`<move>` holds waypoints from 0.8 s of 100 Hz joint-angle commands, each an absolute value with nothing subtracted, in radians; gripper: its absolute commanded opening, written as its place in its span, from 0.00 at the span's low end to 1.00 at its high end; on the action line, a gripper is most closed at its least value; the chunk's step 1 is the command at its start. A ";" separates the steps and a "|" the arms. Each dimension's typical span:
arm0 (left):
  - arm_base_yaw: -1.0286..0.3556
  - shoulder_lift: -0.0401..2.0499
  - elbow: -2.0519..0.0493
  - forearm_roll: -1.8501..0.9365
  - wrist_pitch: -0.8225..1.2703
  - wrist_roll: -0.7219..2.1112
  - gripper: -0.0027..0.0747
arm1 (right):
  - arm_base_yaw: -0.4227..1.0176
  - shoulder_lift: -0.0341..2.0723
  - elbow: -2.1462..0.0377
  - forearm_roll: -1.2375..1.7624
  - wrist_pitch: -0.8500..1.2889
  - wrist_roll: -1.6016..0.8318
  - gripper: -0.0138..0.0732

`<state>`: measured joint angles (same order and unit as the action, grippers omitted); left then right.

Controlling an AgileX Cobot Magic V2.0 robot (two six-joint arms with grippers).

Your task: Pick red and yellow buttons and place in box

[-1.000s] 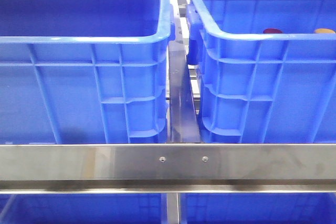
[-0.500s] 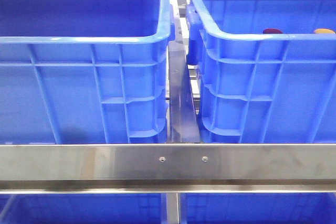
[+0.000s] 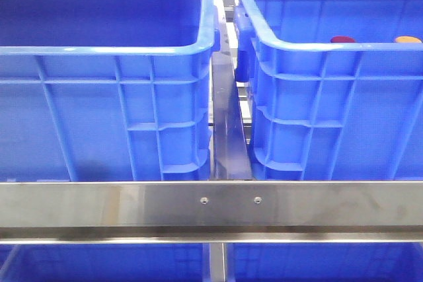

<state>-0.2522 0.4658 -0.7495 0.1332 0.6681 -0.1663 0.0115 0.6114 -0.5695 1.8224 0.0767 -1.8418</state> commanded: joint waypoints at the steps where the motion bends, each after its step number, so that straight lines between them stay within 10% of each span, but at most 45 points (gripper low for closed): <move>1: -0.250 0.472 -0.775 0.131 0.595 -0.173 0.01 | 0.014 0.552 -0.554 1.919 0.116 -1.836 0.74; 39: -0.250 0.472 -0.775 0.131 0.595 -0.173 0.01 | 0.014 0.481 -0.516 1.919 0.116 -1.836 0.08; 80: -0.250 0.472 -0.775 0.131 0.595 -0.173 0.01 | 0.014 0.481 -0.516 1.919 0.116 -1.836 0.08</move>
<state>-0.2522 0.4658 -0.7495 0.1332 0.6681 -0.1663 0.0115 0.4790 -0.4888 1.8224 0.0847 -1.8393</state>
